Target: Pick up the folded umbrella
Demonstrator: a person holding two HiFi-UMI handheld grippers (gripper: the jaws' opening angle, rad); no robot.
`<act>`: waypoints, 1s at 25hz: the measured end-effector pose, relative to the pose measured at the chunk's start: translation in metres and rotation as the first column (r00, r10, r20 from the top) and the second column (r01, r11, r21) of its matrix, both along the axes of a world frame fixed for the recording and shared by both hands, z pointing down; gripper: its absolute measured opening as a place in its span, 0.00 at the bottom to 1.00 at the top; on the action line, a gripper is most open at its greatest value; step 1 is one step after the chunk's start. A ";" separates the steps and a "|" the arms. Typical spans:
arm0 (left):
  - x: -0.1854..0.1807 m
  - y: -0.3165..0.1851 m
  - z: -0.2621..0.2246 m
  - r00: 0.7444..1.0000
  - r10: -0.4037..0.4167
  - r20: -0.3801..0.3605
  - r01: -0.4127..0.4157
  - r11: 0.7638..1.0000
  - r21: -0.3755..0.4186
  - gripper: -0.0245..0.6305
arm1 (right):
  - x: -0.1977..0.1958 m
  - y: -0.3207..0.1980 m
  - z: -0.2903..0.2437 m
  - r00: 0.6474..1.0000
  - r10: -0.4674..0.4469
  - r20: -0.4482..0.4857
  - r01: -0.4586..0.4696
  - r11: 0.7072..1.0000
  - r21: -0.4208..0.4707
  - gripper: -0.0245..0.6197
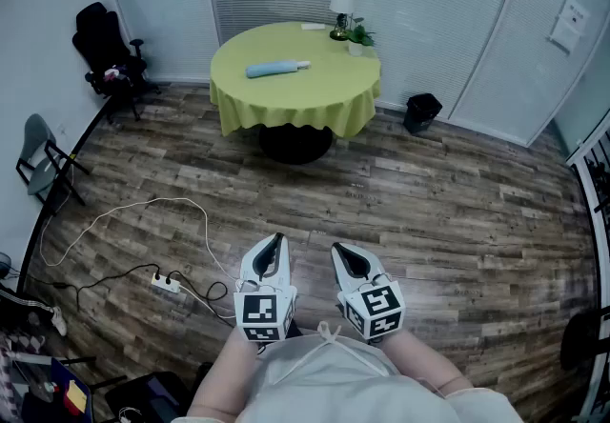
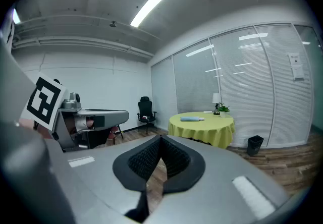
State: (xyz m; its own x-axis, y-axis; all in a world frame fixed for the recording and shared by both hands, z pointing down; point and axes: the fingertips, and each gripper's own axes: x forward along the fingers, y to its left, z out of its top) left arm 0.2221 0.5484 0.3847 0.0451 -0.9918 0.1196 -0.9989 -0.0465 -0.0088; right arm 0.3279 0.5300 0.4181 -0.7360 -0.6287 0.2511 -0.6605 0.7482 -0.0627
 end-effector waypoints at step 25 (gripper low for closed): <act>-0.048 -0.043 0.035 0.999 -0.001 -0.043 -0.002 0.998 -0.064 0.05 | -0.034 -0.045 0.041 0.999 0.033 -0.012 -0.034 0.994 -0.103 0.04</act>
